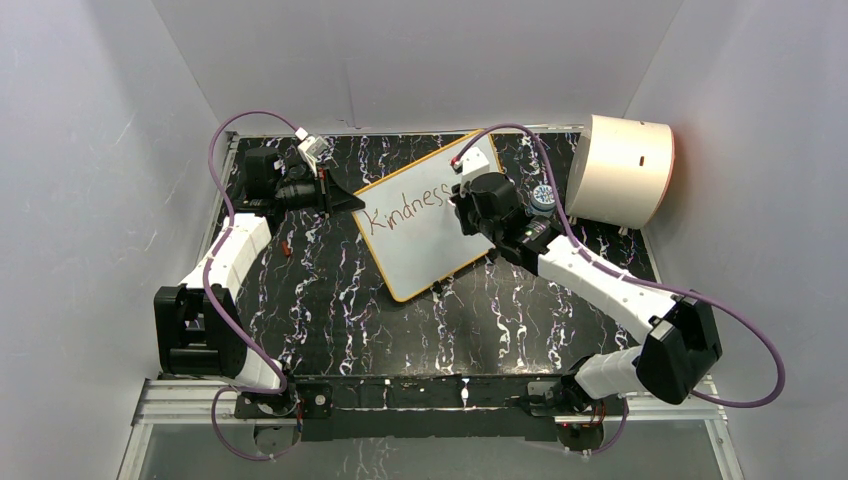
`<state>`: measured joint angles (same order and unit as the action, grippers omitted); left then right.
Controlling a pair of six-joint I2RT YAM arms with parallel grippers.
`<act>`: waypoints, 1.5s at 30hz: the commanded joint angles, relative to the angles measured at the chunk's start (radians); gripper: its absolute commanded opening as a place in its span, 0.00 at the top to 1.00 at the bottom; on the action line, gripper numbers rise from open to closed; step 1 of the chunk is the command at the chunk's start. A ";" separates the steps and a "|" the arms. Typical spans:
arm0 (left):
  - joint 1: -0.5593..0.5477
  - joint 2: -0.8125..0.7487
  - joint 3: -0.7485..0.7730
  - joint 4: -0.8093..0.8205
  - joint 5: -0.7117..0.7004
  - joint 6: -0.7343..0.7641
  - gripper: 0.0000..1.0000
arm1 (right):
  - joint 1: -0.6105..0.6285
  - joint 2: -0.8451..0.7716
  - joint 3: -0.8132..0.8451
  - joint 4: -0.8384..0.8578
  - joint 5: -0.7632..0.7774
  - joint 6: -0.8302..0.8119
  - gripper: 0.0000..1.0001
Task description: Write a sentence on the whiteboard
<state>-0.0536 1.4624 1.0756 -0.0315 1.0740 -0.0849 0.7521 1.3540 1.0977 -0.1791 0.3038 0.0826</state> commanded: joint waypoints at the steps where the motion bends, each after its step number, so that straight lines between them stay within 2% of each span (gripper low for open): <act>1: -0.040 0.035 -0.031 -0.127 -0.016 0.080 1.00 | -0.002 -0.069 -0.009 0.070 -0.013 0.017 1.00; 22: -0.040 0.040 -0.033 -0.128 -0.045 0.080 1.00 | 0.071 -0.198 -0.135 0.039 -0.002 0.005 1.00; 31: -0.040 0.042 -0.031 -0.127 -0.053 0.080 1.00 | 0.162 -0.196 -0.189 0.094 0.042 -0.015 1.00; 45: -0.040 0.039 -0.032 -0.128 -0.050 0.080 1.00 | 0.362 -0.094 -0.156 0.142 0.208 -0.017 1.00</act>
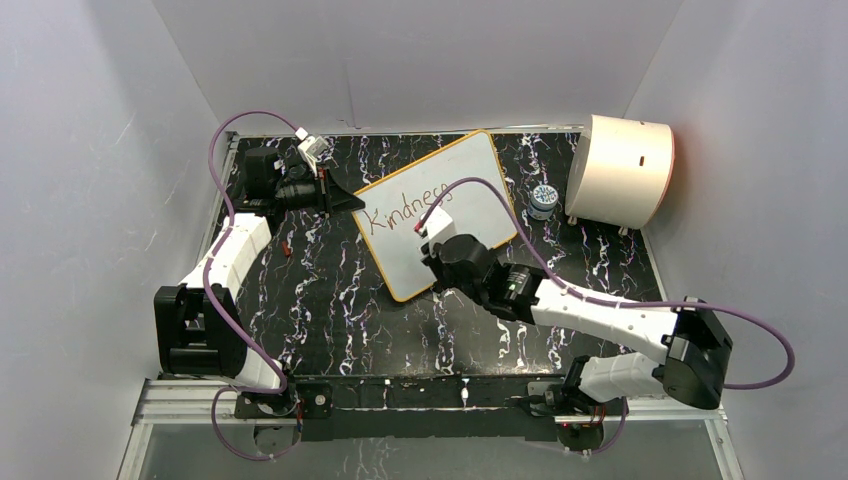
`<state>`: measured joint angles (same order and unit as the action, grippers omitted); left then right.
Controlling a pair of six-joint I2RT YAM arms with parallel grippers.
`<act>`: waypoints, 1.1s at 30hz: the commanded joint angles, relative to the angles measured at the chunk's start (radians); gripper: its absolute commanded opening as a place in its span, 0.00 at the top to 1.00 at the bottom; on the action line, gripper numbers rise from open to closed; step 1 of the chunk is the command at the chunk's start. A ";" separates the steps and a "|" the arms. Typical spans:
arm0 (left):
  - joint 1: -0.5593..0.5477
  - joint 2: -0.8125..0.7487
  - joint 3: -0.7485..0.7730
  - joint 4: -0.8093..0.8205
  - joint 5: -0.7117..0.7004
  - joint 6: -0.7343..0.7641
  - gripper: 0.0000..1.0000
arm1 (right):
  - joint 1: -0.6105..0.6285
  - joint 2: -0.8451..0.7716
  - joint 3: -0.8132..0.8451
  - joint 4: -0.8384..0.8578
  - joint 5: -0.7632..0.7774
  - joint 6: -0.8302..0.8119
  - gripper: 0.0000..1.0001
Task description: Write a sentence on the whiteboard
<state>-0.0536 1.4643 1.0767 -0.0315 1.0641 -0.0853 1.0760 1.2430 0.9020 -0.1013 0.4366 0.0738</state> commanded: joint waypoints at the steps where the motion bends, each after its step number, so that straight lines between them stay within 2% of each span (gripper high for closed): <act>1: -0.040 0.037 -0.034 -0.129 -0.038 0.081 1.00 | 0.046 0.023 0.041 0.064 0.086 -0.009 1.00; 24: -0.040 0.035 -0.032 -0.127 -0.045 0.081 1.00 | 0.121 0.103 0.068 0.061 0.139 0.008 1.00; 33: -0.040 0.031 -0.033 -0.125 -0.046 0.081 1.00 | 0.137 0.139 0.098 0.134 0.157 -0.011 1.00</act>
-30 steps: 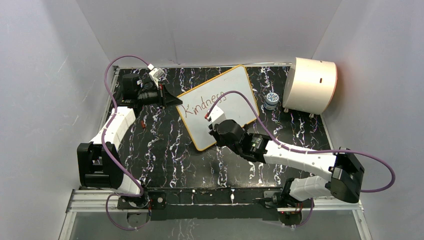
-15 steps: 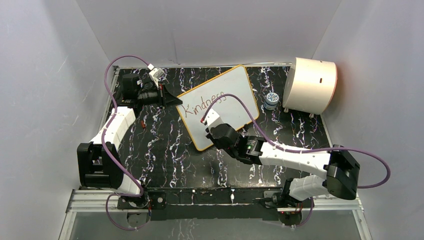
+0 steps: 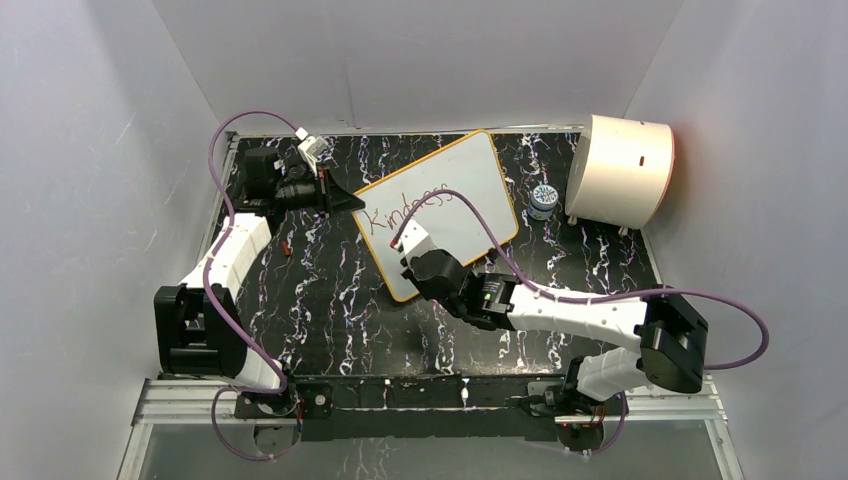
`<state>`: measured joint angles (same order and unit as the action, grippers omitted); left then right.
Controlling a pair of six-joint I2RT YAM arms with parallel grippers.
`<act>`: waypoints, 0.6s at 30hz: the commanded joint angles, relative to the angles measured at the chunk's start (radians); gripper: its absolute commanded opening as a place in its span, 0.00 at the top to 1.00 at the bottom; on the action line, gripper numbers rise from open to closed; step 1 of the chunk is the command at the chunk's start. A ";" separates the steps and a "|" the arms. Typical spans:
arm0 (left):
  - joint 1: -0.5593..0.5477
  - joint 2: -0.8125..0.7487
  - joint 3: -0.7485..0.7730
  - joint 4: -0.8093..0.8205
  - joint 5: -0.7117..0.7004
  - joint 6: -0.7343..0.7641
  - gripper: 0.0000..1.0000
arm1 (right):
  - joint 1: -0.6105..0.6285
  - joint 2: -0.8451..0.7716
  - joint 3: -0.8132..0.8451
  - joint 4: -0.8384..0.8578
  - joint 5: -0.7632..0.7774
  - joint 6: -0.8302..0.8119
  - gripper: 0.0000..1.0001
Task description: Write a sentence on the whiteboard
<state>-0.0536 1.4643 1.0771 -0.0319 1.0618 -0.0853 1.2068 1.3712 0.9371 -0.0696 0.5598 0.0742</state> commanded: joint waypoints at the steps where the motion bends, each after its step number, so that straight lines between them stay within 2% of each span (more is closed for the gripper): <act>1: -0.040 0.033 -0.034 -0.125 -0.044 0.081 1.00 | 0.006 0.017 0.068 0.107 0.035 -0.017 1.00; 18: -0.040 0.036 -0.034 -0.125 -0.041 0.081 1.00 | 0.006 0.096 0.140 0.075 0.074 -0.024 1.00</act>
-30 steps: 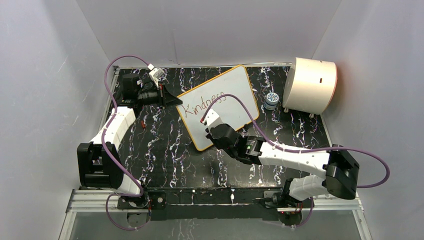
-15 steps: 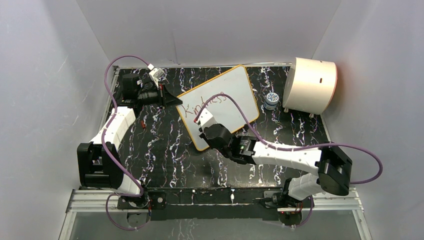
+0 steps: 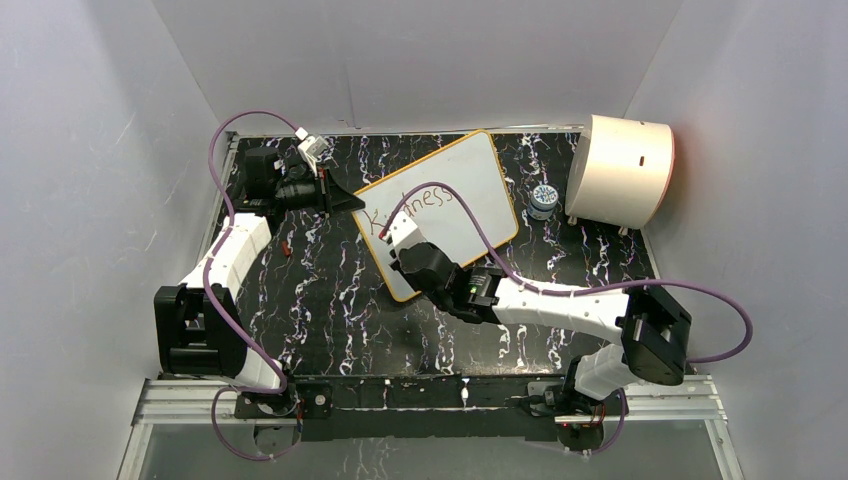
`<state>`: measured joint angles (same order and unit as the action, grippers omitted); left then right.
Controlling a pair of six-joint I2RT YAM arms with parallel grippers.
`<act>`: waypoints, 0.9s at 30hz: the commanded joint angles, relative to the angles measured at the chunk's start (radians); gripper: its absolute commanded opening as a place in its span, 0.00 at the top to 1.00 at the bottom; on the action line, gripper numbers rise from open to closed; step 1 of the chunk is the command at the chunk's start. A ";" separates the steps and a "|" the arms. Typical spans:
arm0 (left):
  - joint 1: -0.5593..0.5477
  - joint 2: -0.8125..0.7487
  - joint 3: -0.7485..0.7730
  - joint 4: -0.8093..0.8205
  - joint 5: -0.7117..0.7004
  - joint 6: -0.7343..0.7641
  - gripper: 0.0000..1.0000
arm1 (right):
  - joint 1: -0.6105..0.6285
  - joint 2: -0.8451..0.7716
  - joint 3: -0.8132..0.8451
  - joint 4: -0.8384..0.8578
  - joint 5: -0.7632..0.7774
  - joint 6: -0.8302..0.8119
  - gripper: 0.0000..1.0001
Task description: Write a sentence on the whiteboard
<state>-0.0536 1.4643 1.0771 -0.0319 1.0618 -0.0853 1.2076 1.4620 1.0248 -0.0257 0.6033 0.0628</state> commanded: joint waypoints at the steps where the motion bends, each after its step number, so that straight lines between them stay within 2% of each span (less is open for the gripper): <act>1: -0.040 0.036 -0.033 -0.124 -0.040 0.081 1.00 | 0.005 0.007 0.054 0.028 0.031 -0.011 1.00; 18: -0.040 0.036 -0.032 -0.125 -0.040 0.081 1.00 | 0.005 0.015 0.063 -0.106 -0.021 0.028 1.00; 27: -0.040 0.036 -0.033 -0.125 -0.037 0.080 1.00 | 0.006 0.018 0.064 -0.099 -0.016 0.026 1.00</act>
<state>-0.0536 1.4643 1.0771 -0.0319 1.0611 -0.0853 1.2095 1.4765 1.0443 -0.1478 0.5762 0.0761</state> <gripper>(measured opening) 0.055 0.197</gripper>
